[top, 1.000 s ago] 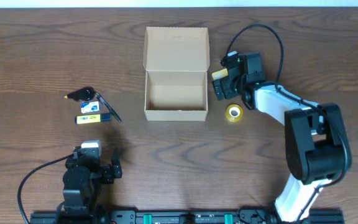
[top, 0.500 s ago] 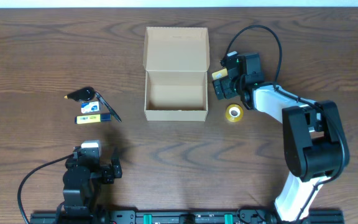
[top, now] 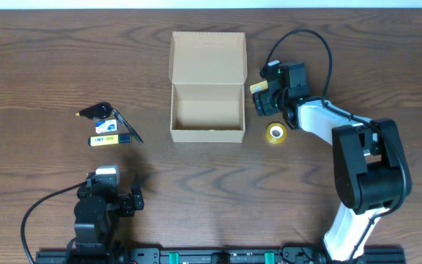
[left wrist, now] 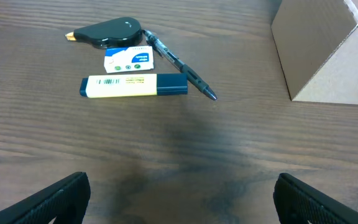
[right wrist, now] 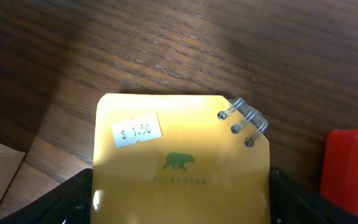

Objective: Pack container
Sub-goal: 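Reach the right gripper to the yellow notepad and grasp it, then lift the yellow notepad and carry it over the cardboard box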

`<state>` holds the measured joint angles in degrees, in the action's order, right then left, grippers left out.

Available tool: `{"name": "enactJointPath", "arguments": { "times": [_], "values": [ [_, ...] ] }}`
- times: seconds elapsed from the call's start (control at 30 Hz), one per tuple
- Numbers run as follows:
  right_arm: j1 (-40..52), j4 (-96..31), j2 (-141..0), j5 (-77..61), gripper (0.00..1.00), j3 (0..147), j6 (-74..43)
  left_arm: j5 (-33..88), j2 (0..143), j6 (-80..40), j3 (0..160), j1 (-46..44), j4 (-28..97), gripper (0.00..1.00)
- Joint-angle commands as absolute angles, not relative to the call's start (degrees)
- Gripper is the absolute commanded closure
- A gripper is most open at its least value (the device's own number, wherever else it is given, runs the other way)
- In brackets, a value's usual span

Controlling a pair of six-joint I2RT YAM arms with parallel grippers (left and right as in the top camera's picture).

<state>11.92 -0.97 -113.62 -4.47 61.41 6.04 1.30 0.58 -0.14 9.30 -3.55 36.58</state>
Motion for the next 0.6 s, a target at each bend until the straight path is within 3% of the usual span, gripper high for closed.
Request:
{"name": "enactJointPath", "arguments": {
  "times": [0.0,0.1,0.2,0.4,0.57],
  "values": [
    [12.45,-1.04,-114.13,-4.56,0.43,62.26,3.44,1.04,0.21,0.21,8.88,-3.79,36.69,0.05],
    [12.45,-0.99,-112.68,-4.54,0.48,62.26,0.62,1.04,0.21,0.19,8.88,-3.79,36.69,0.05],
    [12.40,-1.06,-109.71,-4.51,0.64,62.26,-0.40,1.04,0.21,0.19,8.88,-3.79,36.69,0.05],
    [12.40,-1.78,-101.93,-4.49,0.73,62.26,-0.38,1.04,0.21,0.19,8.88,-3.79,36.69,0.05],
    [12.40,-4.97,-94.19,-4.47,0.73,62.26,-0.38,1.04,0.21,0.19,8.88,-3.79,36.69,0.05]
  ]
}}
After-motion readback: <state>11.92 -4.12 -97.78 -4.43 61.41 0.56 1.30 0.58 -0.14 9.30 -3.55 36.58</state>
